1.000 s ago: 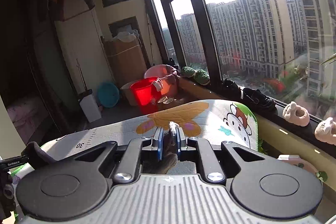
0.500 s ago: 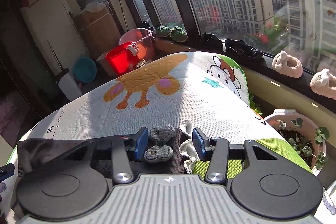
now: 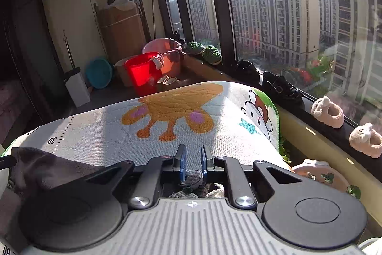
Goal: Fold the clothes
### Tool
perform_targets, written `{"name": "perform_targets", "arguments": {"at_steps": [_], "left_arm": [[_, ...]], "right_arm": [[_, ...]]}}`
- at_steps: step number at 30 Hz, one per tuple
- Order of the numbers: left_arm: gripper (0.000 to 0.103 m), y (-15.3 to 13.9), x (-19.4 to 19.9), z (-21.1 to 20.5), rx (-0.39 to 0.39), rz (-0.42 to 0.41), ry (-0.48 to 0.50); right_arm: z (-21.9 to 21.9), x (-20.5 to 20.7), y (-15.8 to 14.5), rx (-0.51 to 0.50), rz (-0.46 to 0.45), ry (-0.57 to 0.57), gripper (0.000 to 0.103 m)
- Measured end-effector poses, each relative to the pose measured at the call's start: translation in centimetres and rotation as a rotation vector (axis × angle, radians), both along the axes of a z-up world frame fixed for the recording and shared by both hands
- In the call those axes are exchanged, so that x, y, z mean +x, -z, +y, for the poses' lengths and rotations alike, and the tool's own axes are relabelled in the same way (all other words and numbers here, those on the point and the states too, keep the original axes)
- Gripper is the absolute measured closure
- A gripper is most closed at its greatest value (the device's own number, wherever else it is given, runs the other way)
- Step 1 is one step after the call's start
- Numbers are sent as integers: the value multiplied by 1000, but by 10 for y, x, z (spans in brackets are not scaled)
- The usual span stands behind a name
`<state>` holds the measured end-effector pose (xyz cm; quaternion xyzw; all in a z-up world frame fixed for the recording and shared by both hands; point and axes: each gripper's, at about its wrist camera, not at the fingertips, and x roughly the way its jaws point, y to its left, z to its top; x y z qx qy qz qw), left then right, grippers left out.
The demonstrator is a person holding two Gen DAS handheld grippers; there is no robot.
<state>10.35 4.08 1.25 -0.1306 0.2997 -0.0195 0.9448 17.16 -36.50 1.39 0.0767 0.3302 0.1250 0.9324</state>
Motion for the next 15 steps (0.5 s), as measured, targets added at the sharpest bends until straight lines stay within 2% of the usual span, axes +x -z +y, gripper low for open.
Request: {"name": "perform_targets", "arguments": {"at_steps": [1,2,4,5,6,9,12,14,15], "left_arm": [[9,6,8,4,-11,41,-25],[9,12,15,9,-18,89,-59],[9,9,15,11,-27,79,-84],[9,7,15,12,-38,83,-97],[9,6,14,12,-49,87,-110],[9,1,4,13,-69,58,-96],[8,-7,-13,12,-60,11,-70],[6,-10,-25,7,-34,-11,-53],[5,-11,-32,5,-20,-15,-46]], "right_arm": [[-6,-1,8,31,39,8,65],[-10,-2,15,57,75,9,63],[-13,-5,30,89,131,-1,65],[-11,-8,31,65,117,-13,70],[-5,-11,30,27,83,-34,98],[7,-20,18,-38,-41,-53,98],[19,-26,-4,-141,-229,-39,98],[21,-22,-11,-167,-264,-30,98],[19,-17,-12,-170,-253,-25,98]]}}
